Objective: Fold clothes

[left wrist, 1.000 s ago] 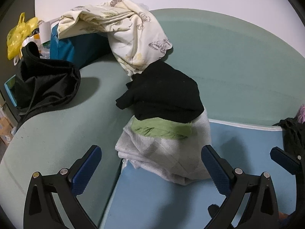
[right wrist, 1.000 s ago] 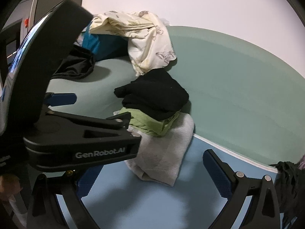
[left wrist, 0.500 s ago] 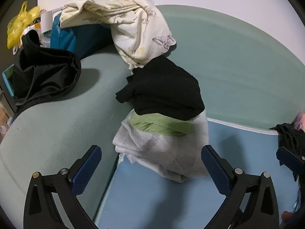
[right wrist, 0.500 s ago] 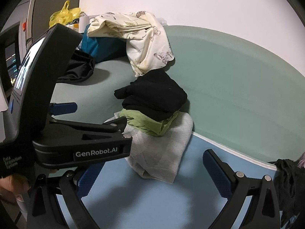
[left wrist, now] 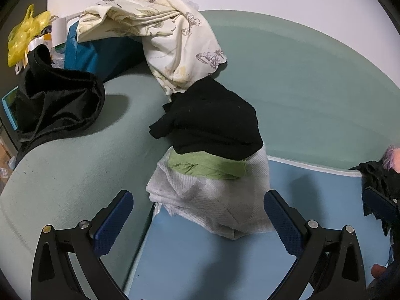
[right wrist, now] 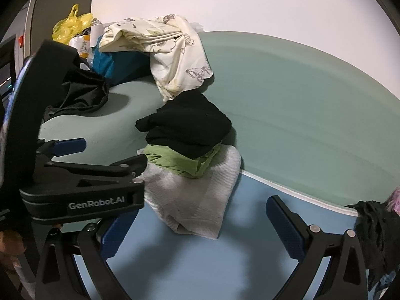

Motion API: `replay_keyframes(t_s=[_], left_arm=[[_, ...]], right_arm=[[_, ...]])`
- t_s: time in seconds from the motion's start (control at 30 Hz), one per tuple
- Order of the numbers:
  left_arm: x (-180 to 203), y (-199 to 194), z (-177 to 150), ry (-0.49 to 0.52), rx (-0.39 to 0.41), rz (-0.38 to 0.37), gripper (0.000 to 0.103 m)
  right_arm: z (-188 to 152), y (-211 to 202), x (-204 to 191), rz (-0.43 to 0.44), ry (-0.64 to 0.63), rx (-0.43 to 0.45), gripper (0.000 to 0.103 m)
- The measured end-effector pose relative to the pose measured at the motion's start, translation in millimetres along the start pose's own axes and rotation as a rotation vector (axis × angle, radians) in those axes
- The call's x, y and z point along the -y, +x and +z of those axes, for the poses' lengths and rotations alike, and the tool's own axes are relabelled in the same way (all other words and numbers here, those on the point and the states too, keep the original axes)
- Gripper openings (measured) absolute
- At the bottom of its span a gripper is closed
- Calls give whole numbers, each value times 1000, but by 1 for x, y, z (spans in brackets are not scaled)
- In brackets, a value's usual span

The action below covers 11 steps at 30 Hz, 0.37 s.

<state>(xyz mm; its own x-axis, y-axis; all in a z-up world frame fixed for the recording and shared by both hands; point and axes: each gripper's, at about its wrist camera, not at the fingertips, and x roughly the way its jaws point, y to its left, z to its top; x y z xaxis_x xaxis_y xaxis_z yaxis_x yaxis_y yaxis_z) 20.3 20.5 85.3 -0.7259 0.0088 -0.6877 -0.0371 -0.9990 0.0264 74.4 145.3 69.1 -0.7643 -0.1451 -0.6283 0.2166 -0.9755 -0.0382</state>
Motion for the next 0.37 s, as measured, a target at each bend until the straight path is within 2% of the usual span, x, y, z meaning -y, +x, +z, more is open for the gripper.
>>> replay_keyframes(t_s=[0.37], left_arm=[[0,-7,1,1,2,-11,103]], right_arm=[[5,-3,-2,-16,3,3,103]])
